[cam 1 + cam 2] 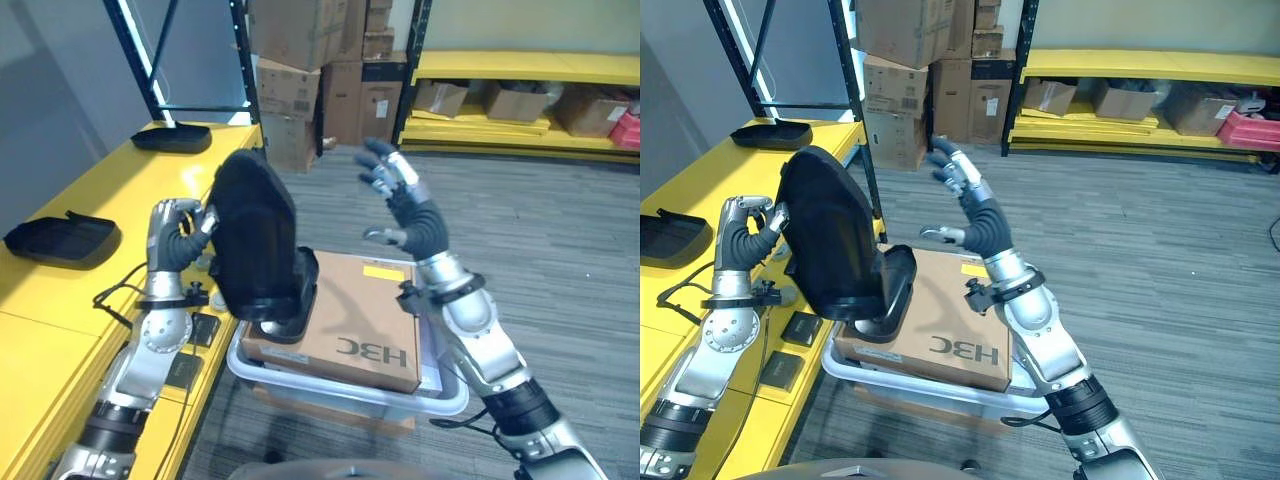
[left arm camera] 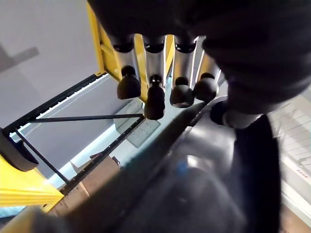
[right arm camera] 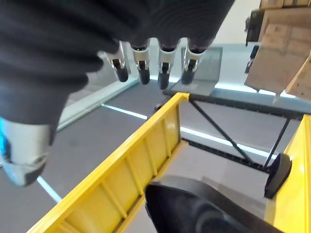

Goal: Move parts from the plastic box to the shelf.

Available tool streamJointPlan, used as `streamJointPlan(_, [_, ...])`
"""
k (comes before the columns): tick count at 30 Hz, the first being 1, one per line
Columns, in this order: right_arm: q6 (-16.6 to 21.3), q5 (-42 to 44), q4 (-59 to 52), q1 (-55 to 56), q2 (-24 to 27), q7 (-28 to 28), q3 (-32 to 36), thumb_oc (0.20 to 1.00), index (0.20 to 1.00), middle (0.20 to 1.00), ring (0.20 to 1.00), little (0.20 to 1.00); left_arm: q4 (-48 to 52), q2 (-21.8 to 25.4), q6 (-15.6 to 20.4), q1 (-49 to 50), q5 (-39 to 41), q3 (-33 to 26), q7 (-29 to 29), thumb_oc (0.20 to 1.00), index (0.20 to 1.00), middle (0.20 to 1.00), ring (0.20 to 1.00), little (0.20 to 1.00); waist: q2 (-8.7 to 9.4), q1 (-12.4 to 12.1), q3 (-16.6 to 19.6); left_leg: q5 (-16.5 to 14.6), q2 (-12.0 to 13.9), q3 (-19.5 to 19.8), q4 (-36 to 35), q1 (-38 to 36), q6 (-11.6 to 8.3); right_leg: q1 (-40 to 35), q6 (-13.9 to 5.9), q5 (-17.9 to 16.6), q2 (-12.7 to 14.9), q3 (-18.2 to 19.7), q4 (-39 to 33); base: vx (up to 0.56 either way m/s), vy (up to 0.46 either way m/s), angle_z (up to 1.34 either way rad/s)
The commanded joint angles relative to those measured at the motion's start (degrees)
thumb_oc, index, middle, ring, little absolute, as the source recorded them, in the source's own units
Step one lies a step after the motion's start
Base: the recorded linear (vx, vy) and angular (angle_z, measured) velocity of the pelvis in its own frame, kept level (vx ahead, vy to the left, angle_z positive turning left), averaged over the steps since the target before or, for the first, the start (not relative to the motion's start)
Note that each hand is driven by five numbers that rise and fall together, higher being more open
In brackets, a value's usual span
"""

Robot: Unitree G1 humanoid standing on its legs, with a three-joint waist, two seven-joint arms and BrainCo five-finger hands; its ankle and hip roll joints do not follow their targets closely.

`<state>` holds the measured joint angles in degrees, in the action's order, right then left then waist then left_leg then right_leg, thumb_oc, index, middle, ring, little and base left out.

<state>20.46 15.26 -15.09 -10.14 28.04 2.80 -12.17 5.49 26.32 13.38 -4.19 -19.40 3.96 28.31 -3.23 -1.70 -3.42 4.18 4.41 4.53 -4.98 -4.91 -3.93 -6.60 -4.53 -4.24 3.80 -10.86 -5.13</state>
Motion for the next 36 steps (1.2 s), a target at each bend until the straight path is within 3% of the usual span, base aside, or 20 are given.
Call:
streamJointPlan(1, [4.02, -2.83, -2.58, 1.71, -0.35, 3.78, 3.0, 1.0, 1.0, 1.0, 1.0, 1.0, -0.09, 4.33, 4.18, -3.25, 0.1, -3.34, 3.61, 0.2, 0.2, 0.2, 0.2, 0.2, 4.06, 0.16, 1.29, -6.97, 0.75, -0.27, -0.02, -2.66, -0.66, -1.64, -3.5, 3.82, 4.59, -1.64, 0.13, 0.0, 0.0, 0.0])
streamJointPlan(14, [3.58, -6.52, 2.26, 6.82, -0.48, 5.64, 5.59, 1.0, 1.0, 1.0, 1.0, 1.0, 1.7, 3.5, 5.86, -2.52, 3.2, -4.7, 3.22, 0.2, 0.2, 0.2, 0.2, 0.2, 4.26, 0.89, 1.1, -7.25, 0.72, -0.58, -0.02, -2.63, -0.41, -1.3, -3.41, 3.86, 4.55, -1.05, 0.13, 0.0, -0.002, -0.03])
streamJointPlan(26, [-2.65, -15.08, 41.56, 16.95, -1.4, 10.0, 5.55, 1.0, 1.0, 1.0, 1.0, 1.0, 9.09, 4.21, 7.75, 0.78, 4.26, -13.23, 2.94, 0.2, 0.2, 0.2, 0.2, 0.2, 4.4, 0.11, 0.11, -6.97, 0.47, 0.93, -0.02, -2.32, -0.38, -1.86, -3.45, 4.27, 4.43, -2.11, 0.13, -0.01, -0.016, 0.03])
streamJointPlan(31, [-4.24, -16.32, 48.89, 18.14, -1.05, 8.65, 4.35, 1.0, 1.0, 1.0, 1.0, 1.0, 10.72, 3.81, 8.13, 1.5, 5.42, -15.14, 2.64, 0.2, 0.2, 0.2, 0.2, 0.2, 4.31, -0.21, -0.53, -7.39, 0.59, 1.38, -0.02, -2.33, -0.52, -2.22, -3.53, 4.74, 4.36, -2.54, 0.16, 0.0, -0.03, 0.1])
streamJointPlan(36, [-7.82, -16.64, 67.03, 15.76, -3.06, 5.7, 0.08, 1.0, 1.0, 1.0, 1.0, 1.0, 12.9, 4.45, 8.58, 3.11, 6.7, -17.82, 1.56, 0.2, 0.2, 0.2, 0.2, 0.2, 4.13, -2.06, -1.75, -6.85, 1.16, 2.02, -0.02, -2.25, -0.86, -2.25, -3.12, 5.11, 3.7, -2.89, 0.24, -0.02, -0.084, 0.0])
